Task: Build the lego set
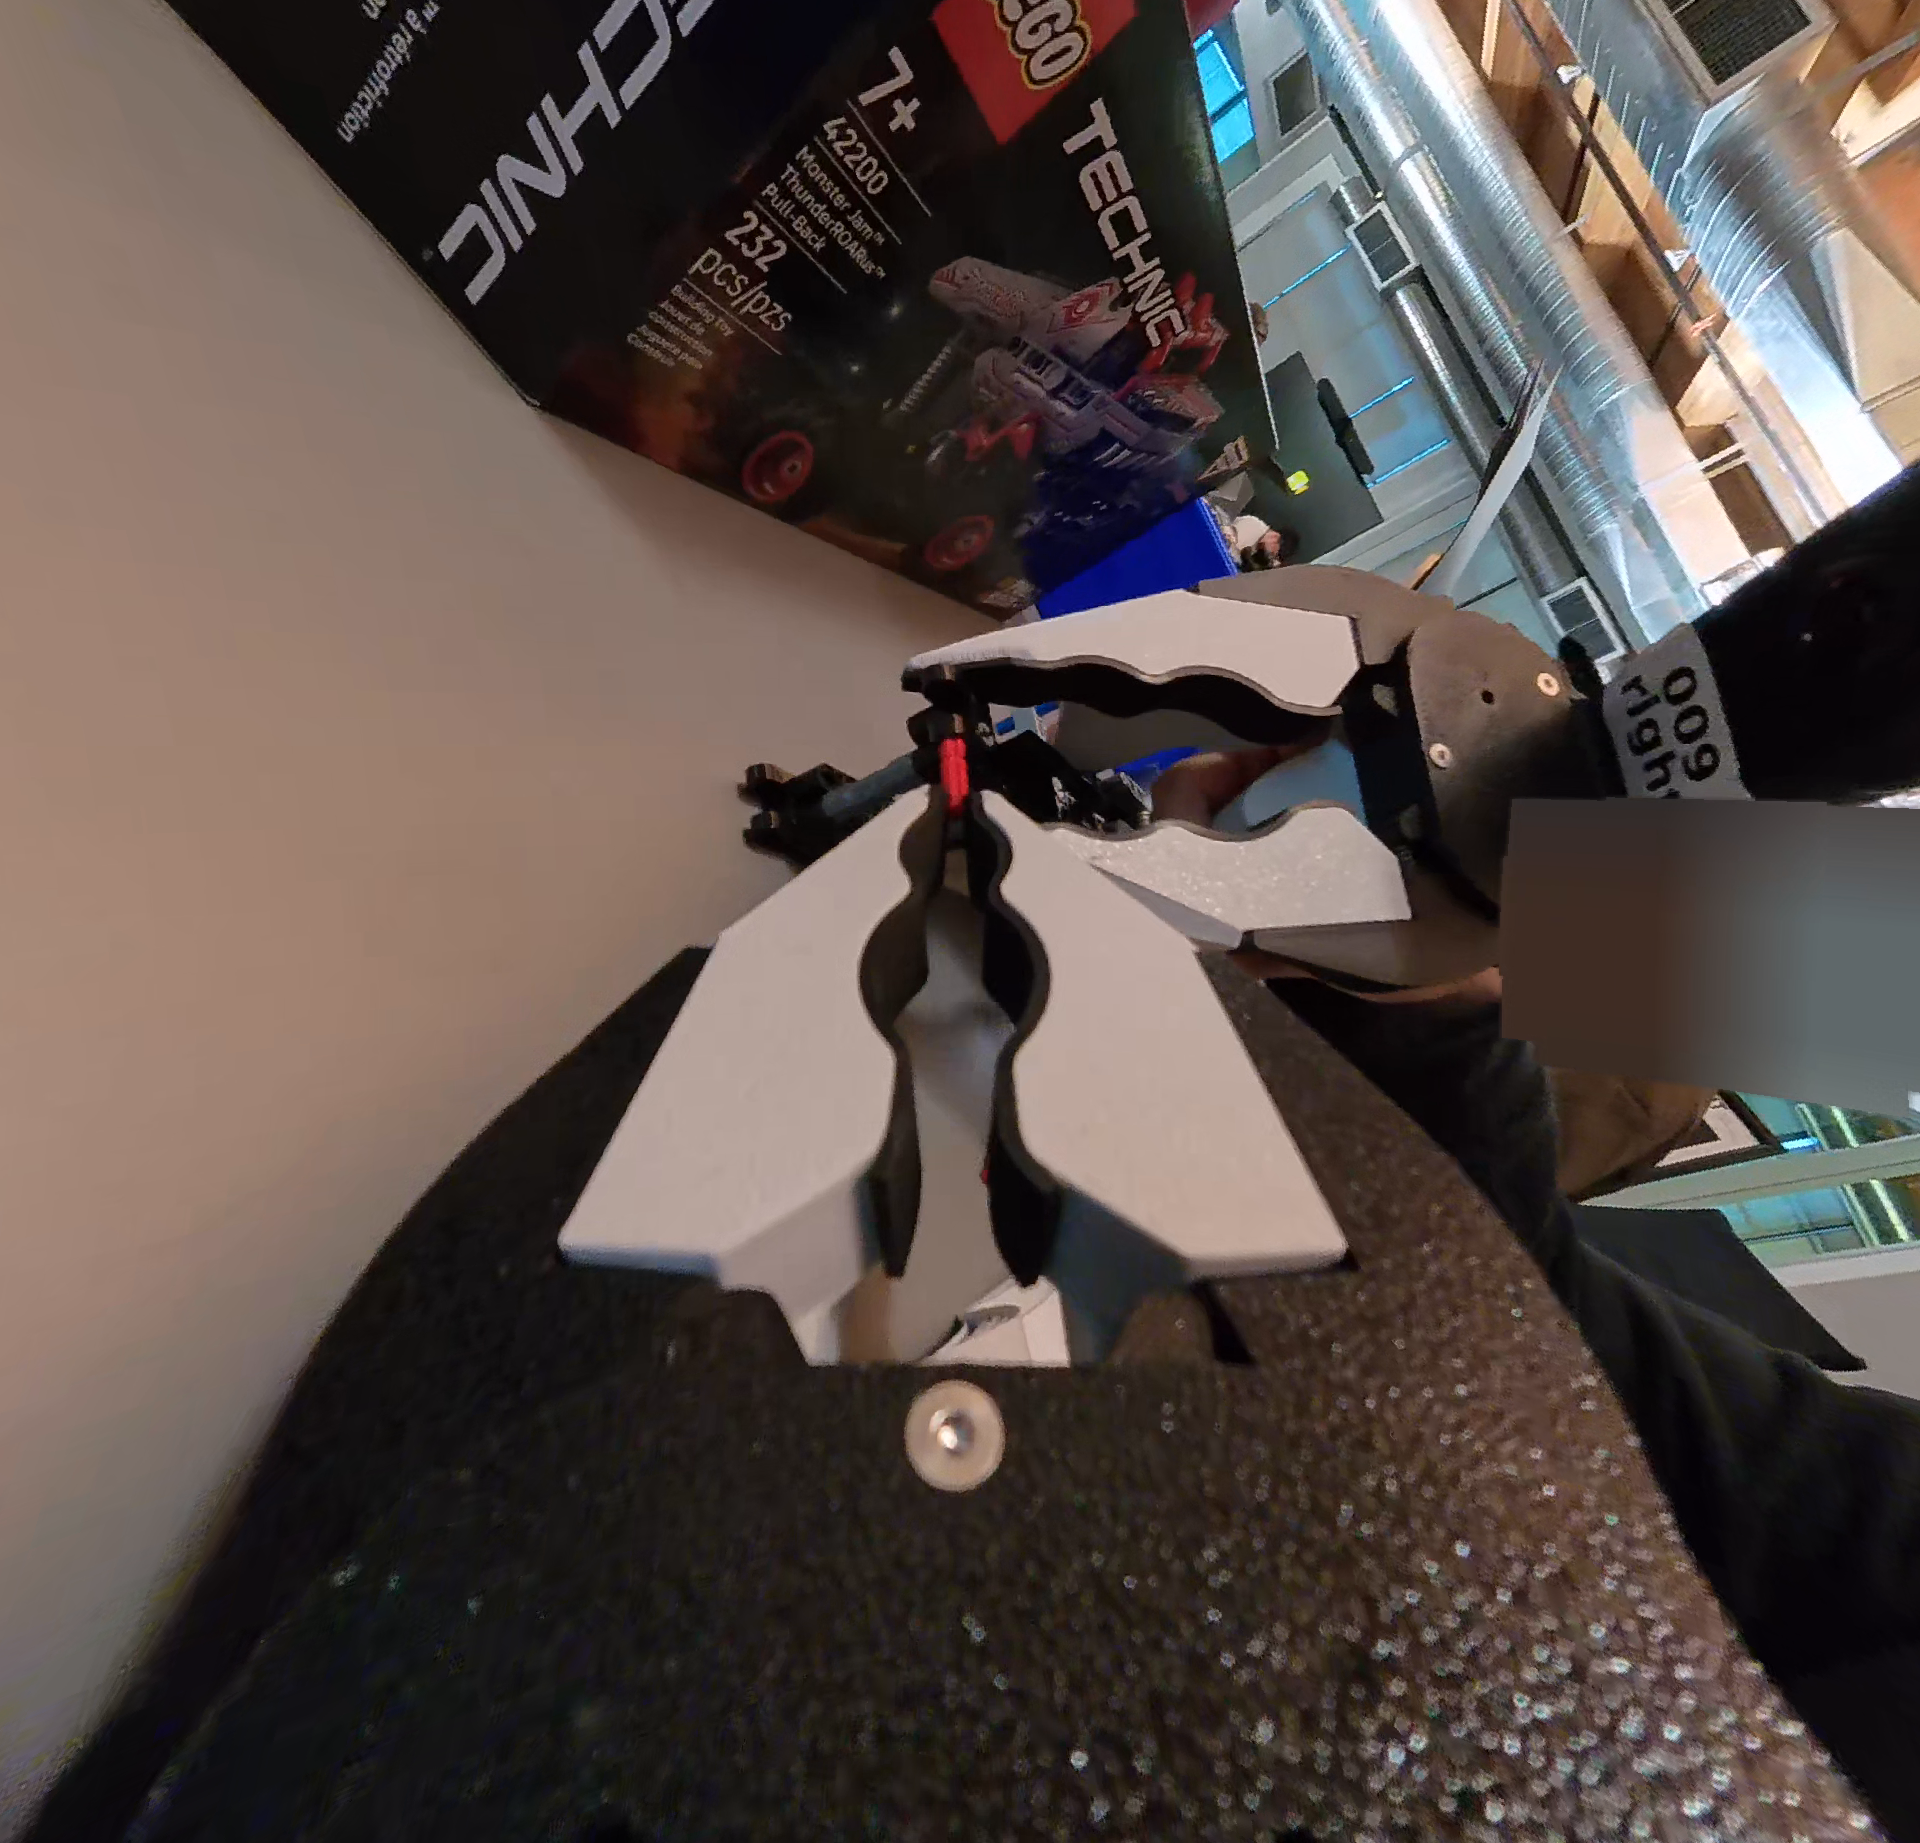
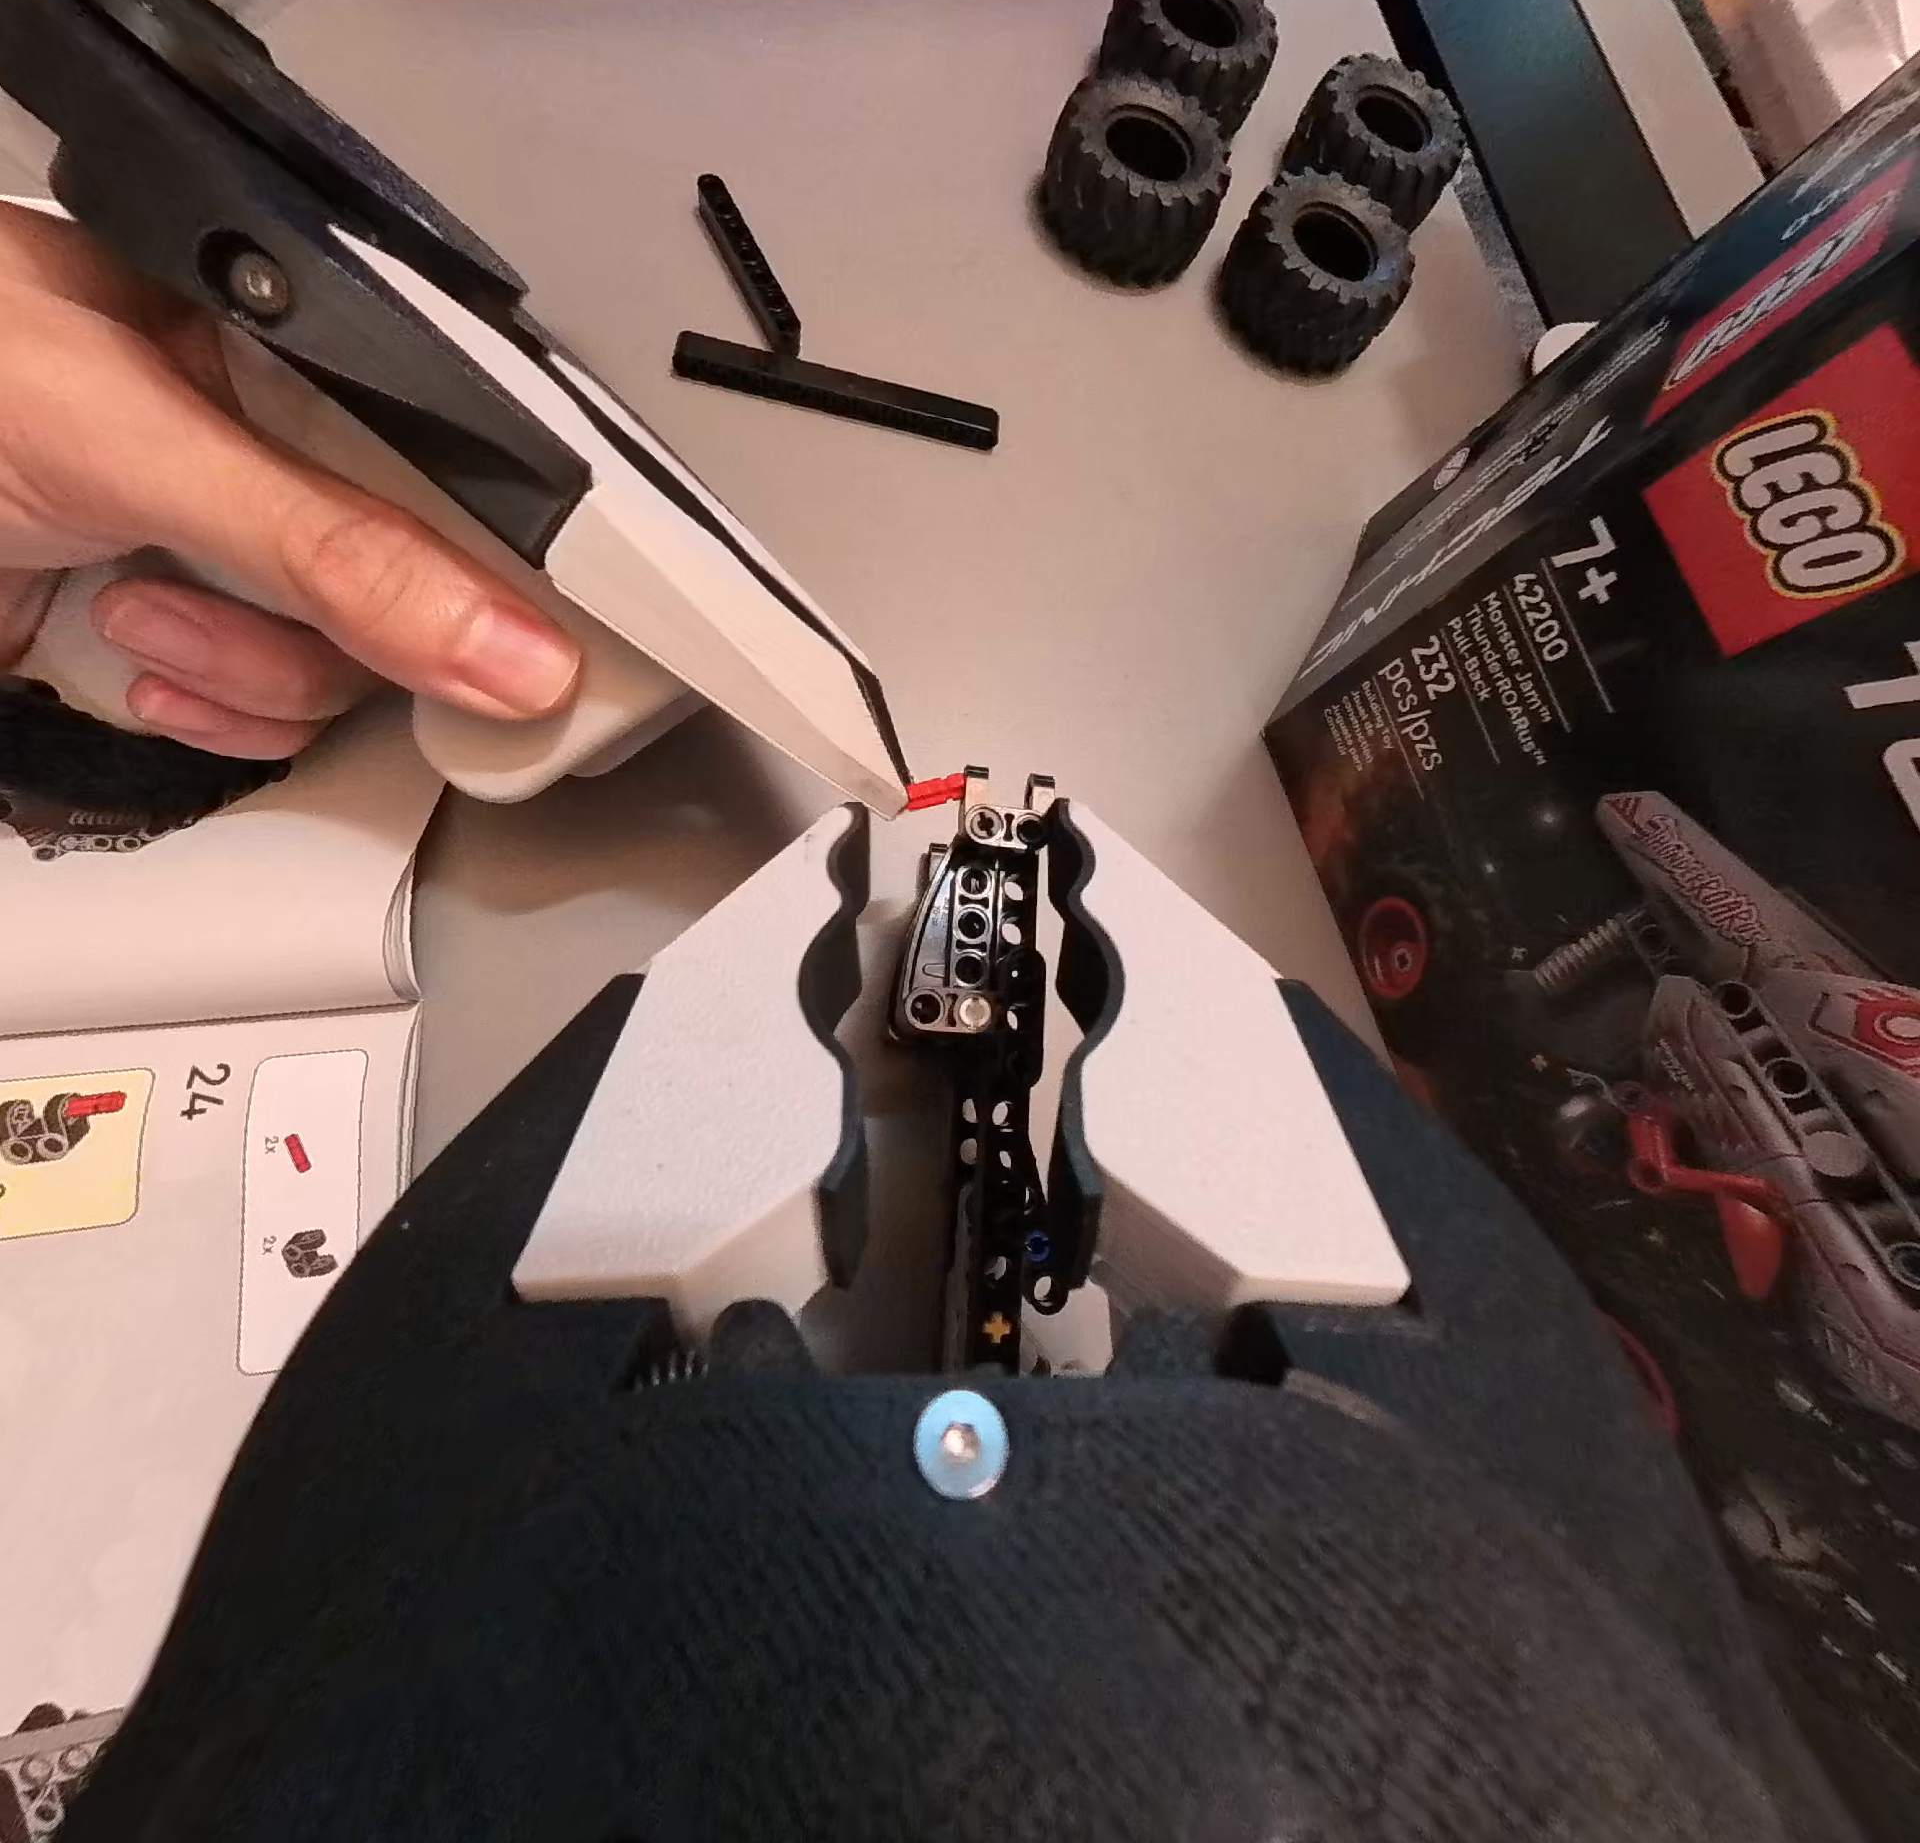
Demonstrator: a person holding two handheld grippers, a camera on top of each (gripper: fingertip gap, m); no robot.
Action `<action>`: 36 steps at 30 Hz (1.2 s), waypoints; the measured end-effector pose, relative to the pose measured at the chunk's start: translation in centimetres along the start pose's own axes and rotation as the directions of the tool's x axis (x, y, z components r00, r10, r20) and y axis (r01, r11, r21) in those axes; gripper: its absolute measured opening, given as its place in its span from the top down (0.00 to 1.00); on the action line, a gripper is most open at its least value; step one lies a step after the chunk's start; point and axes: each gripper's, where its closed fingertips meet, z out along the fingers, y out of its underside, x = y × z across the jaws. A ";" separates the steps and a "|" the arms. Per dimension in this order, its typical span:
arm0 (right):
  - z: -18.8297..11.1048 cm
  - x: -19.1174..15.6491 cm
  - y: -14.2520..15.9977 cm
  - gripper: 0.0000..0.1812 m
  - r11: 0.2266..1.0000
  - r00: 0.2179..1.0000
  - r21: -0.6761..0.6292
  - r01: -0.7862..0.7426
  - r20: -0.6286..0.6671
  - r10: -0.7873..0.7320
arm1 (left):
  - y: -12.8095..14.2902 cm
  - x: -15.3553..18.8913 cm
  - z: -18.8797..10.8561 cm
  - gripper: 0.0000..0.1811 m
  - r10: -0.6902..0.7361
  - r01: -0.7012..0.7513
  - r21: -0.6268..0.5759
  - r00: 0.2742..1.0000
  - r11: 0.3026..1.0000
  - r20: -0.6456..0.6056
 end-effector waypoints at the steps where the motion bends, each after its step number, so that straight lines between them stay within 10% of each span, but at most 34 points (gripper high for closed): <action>1: 0.0 0.0 0.0 0.82 1.000 1.000 0.001 0.005 -0.002 -0.005 | 0.0 0.0 0.0 1.00 0.019 -0.019 0.000 1.000 1.000 0.009; 36: 0.9 -0.4 -0.4 0.79 0.994 0.996 -0.055 0.091 -0.021 -0.092 | -0.5 0.3 -0.8 0.99 -0.008 0.008 0.002 1.000 1.000 -0.023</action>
